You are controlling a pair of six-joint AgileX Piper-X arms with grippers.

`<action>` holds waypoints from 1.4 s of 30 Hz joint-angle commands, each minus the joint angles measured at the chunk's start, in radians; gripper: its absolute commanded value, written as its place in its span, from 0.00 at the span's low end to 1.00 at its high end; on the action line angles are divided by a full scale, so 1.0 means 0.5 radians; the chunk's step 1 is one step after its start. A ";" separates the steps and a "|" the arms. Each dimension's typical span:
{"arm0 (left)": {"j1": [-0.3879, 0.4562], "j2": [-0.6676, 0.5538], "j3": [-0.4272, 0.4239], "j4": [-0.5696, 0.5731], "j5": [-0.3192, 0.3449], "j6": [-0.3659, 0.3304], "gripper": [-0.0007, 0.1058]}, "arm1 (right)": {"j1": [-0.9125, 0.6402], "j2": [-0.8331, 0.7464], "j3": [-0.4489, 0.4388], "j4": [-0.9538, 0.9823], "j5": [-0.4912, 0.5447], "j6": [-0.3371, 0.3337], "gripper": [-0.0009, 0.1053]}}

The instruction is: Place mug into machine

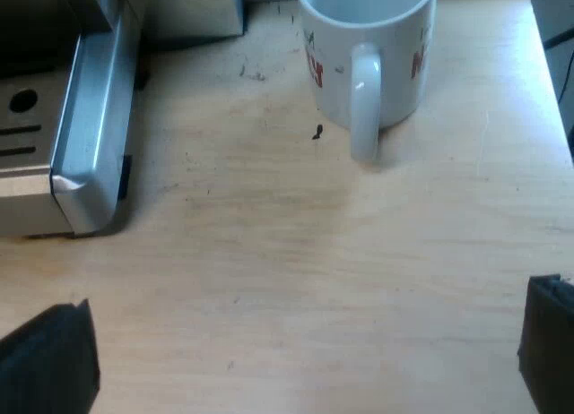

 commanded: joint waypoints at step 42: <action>-0.050 0.025 0.392 -0.389 -0.047 -0.020 0.64 | 0.000 0.529 1.293 -2.403 0.052 -0.006 0.92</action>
